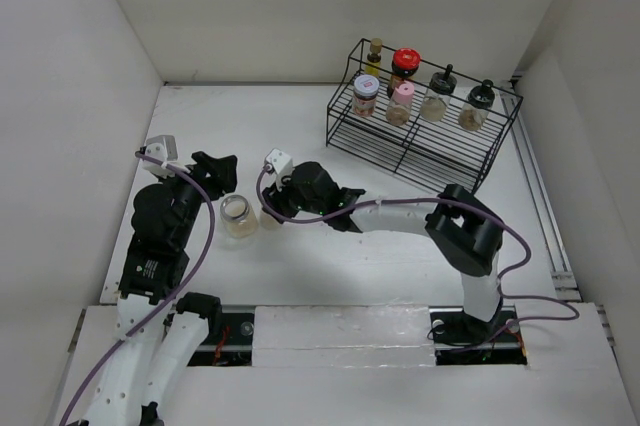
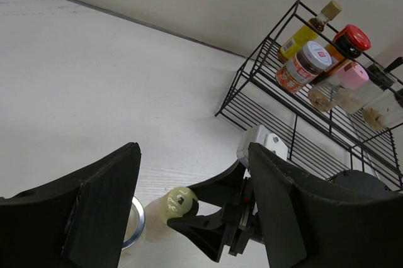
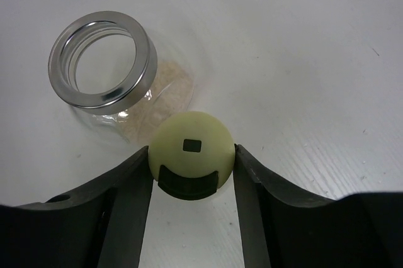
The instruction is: Organize the condiment bottles
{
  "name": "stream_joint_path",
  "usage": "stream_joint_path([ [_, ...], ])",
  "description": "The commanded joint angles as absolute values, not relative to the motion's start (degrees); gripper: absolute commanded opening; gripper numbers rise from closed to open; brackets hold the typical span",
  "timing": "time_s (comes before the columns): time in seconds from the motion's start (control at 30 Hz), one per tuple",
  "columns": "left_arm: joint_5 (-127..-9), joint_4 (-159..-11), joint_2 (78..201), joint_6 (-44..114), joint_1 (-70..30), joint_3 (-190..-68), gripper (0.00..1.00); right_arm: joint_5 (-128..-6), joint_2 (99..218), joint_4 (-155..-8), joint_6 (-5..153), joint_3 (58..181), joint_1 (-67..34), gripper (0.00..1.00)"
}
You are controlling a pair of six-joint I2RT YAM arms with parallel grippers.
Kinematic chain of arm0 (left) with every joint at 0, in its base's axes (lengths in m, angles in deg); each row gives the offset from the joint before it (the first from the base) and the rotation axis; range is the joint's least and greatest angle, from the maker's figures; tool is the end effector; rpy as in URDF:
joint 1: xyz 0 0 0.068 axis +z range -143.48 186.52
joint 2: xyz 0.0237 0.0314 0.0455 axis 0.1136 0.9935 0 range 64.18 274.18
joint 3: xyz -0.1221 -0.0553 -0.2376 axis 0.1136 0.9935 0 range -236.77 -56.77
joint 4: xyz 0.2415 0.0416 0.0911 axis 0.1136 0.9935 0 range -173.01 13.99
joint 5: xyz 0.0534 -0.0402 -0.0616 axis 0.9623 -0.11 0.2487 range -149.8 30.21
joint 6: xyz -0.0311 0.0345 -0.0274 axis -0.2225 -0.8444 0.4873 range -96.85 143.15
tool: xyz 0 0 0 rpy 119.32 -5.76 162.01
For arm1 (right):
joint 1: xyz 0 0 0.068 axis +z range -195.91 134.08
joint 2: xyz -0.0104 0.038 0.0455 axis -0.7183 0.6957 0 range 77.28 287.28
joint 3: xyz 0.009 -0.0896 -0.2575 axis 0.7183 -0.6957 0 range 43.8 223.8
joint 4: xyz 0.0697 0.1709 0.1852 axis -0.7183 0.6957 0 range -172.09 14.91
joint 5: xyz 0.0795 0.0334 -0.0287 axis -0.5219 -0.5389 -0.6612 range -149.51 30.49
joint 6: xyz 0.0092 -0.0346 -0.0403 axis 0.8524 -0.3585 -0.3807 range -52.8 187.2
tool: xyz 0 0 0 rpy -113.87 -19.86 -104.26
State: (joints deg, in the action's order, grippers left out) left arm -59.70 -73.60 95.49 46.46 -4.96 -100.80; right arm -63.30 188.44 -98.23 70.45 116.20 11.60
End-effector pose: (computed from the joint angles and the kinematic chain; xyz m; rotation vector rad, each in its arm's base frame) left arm 0.1270 -0.0258 0.3695 -0.1593 1.5241 -0.4842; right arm 0.2370 0.3767 0.2110 -0.9718 1.7976 0.7471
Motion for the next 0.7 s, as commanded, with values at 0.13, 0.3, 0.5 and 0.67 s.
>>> stream_joint_path([
  [0.13,-61.46,-75.63,95.82,46.44,-4.64,-102.47,0.65,-58.20,173.55,-100.82,70.89,114.03,11.48,0.33],
  [0.3,-62.07,-75.63,95.82,46.44,-4.64,-102.47,0.65,-47.48,157.03,-93.44,70.28,112.71,3.15,0.33],
  [0.5,-62.61,-76.15,95.82,46.44,-4.64,-102.47,0.65,-42.65,142.95,-86.42,73.00,113.49,-12.74,0.32],
  [0.67,-62.61,-76.15,95.82,46.44,-4.64,-102.47,0.65,-40.52,142.94,-79.64,73.53,116.04,-22.00,0.32],
])
